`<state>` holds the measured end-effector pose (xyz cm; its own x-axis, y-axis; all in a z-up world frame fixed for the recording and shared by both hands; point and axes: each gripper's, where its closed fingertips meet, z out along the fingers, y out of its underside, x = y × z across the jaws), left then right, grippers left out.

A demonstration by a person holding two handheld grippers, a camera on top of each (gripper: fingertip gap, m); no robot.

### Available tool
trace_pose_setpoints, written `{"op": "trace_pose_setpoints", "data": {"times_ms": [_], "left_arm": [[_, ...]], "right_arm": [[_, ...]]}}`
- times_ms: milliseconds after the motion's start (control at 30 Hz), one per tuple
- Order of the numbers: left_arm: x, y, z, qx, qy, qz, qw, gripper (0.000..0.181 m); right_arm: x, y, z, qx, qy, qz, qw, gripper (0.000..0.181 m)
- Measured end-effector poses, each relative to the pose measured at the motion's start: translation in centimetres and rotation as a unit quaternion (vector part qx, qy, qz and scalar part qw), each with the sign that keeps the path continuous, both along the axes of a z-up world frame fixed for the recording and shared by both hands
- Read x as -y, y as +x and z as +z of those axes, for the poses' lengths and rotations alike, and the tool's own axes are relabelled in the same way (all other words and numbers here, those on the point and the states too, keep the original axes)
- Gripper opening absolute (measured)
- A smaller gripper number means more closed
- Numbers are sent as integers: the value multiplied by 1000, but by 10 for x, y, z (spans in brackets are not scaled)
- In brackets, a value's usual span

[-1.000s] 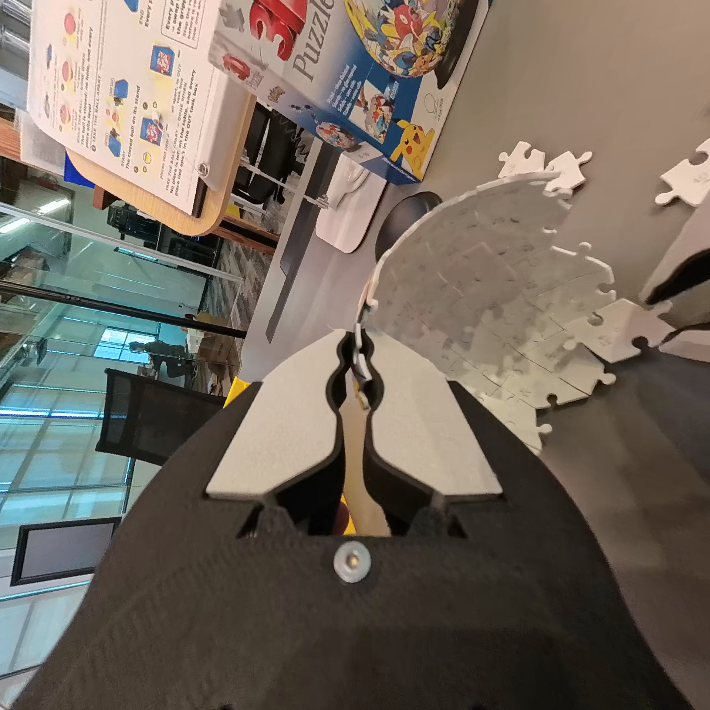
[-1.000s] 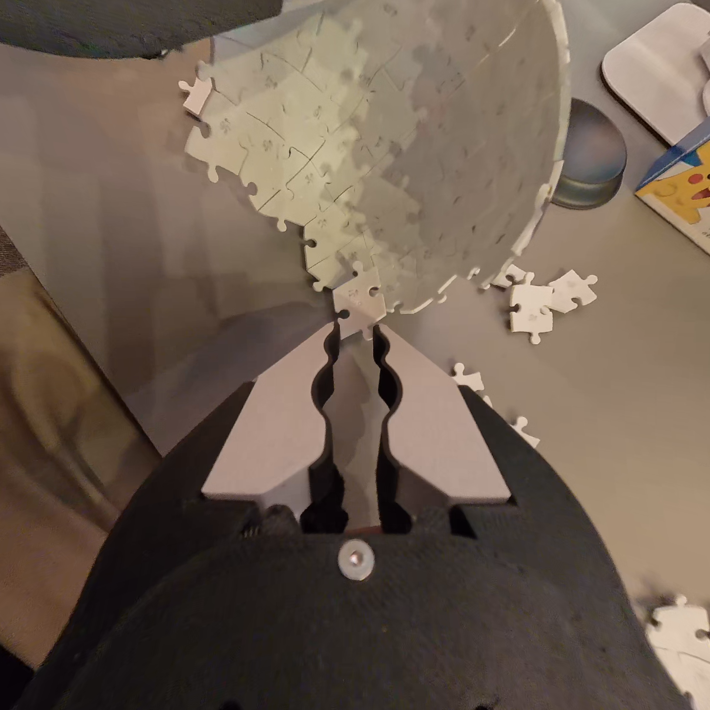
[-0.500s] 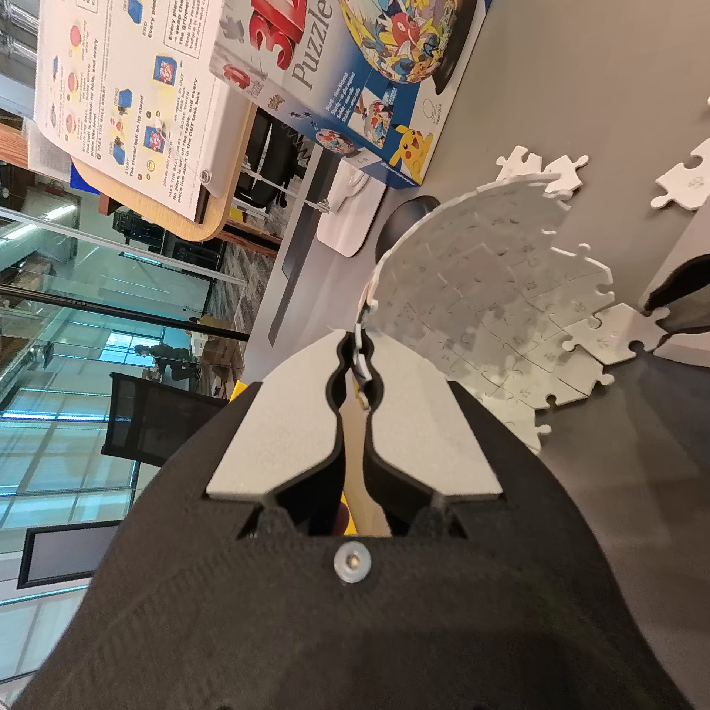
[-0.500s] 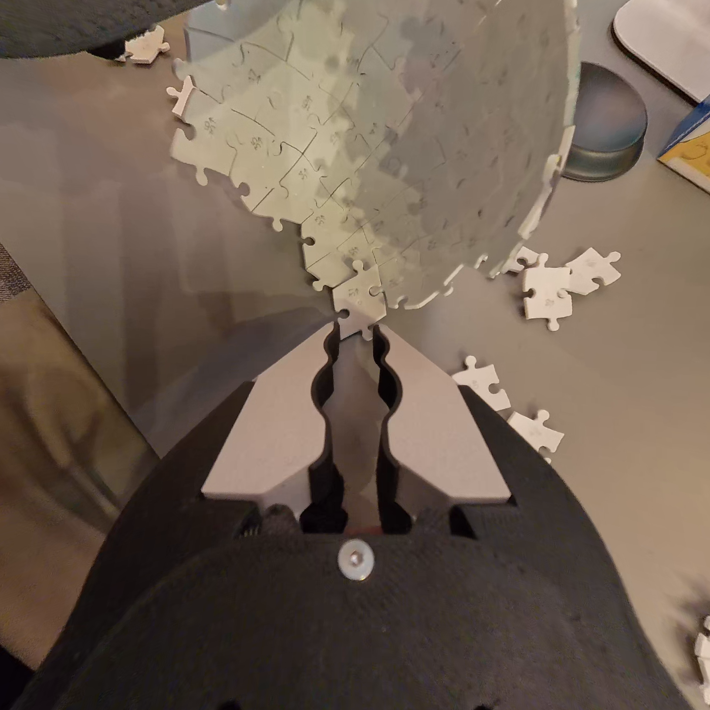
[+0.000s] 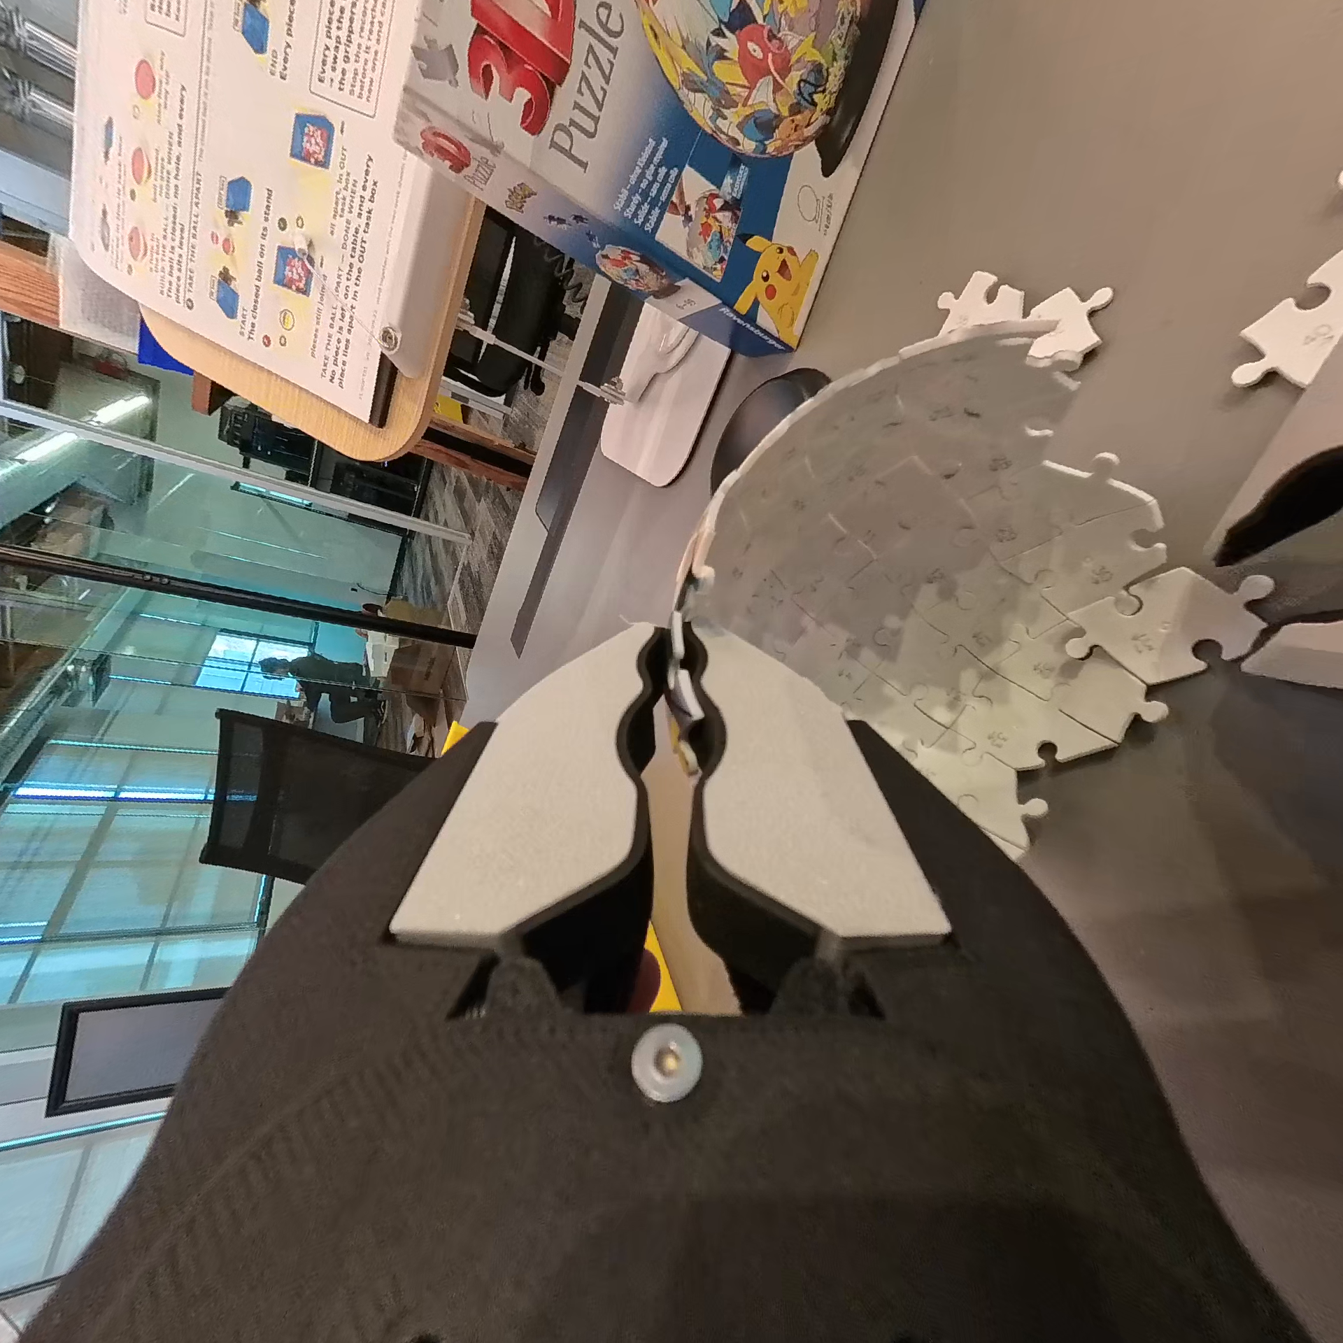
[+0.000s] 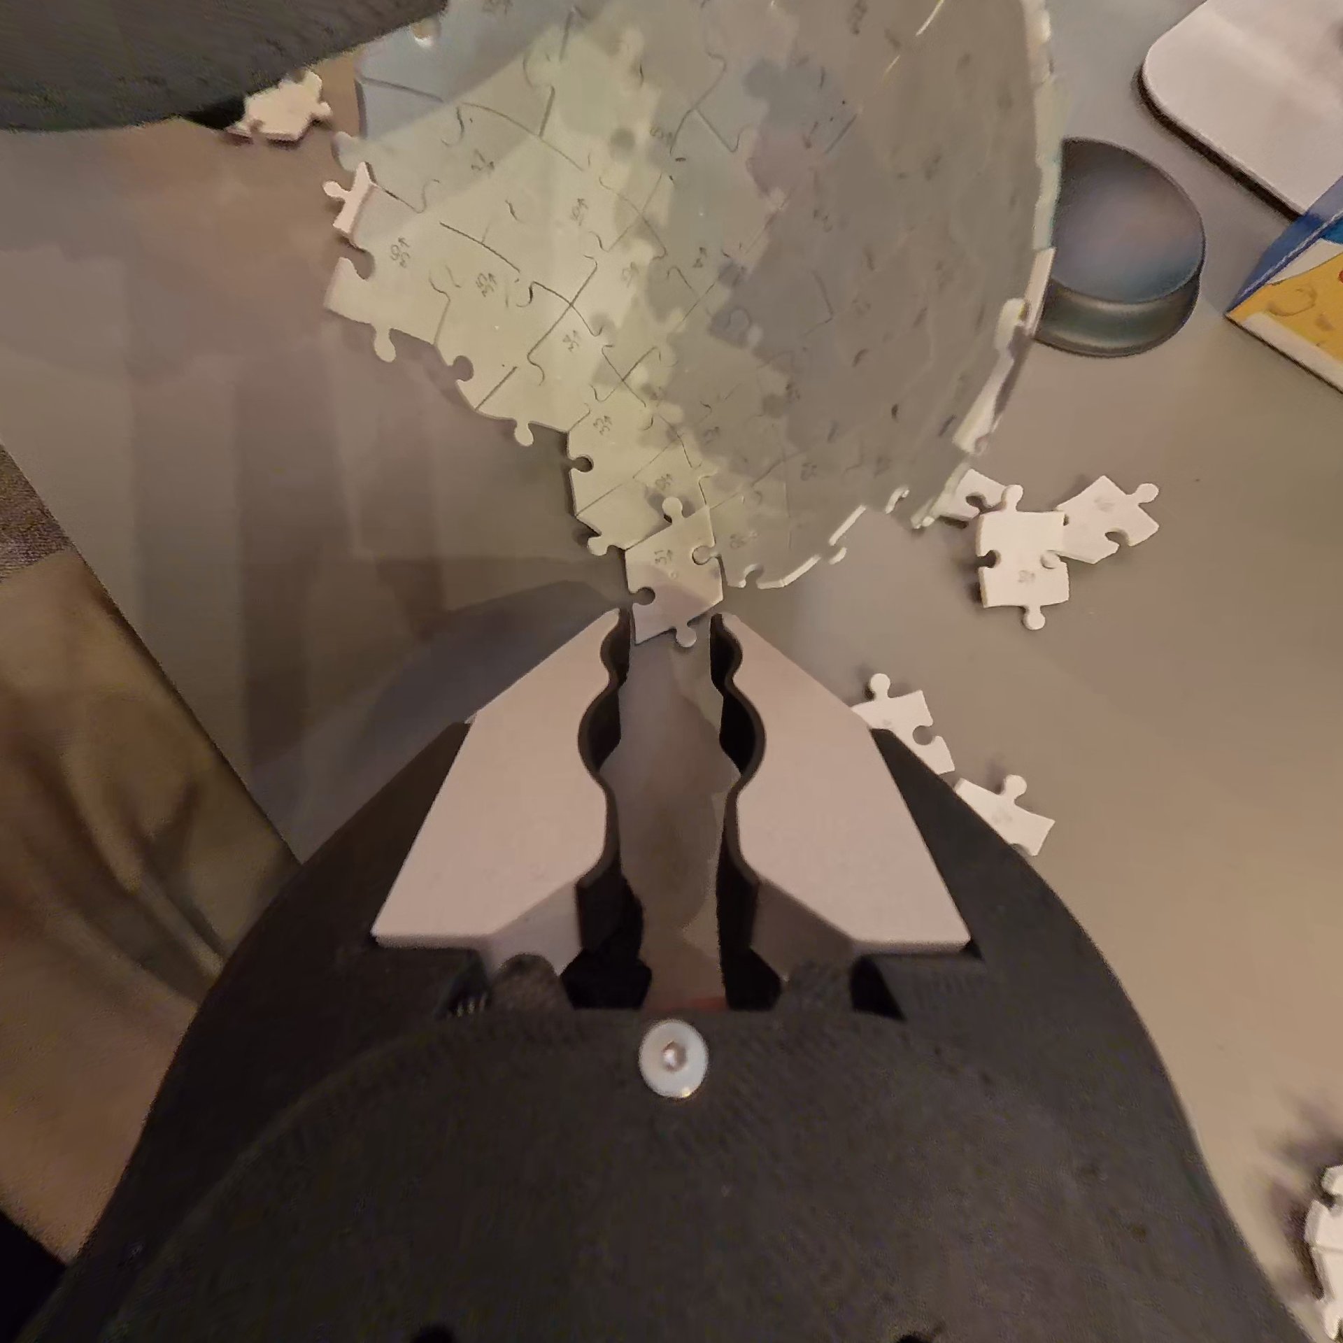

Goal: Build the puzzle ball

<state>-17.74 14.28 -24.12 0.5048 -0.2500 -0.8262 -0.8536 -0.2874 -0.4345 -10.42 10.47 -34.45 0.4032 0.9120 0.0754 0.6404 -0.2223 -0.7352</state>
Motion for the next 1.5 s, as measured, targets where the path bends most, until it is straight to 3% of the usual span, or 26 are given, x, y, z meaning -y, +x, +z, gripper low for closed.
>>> {"op": "trace_pose_setpoints", "data": {"times_ms": [200,467,967,1500], "left_arm": [[0,0,0,-1,1,-1,1000,3],[0,0,0,-3,2,-3,1000,3],[1,1,1,-2,4,-10,1000,3],[1,4,1,-5,8,-13,1000,3]], "right_arm": [[3,-11,15,-52,15,33,998,13],[-9,-18,10,-27,54,41,997,0],[-16,-24,0,32,98,51,993,0],[-16,-24,-4,39,49,34,997,0]]}}
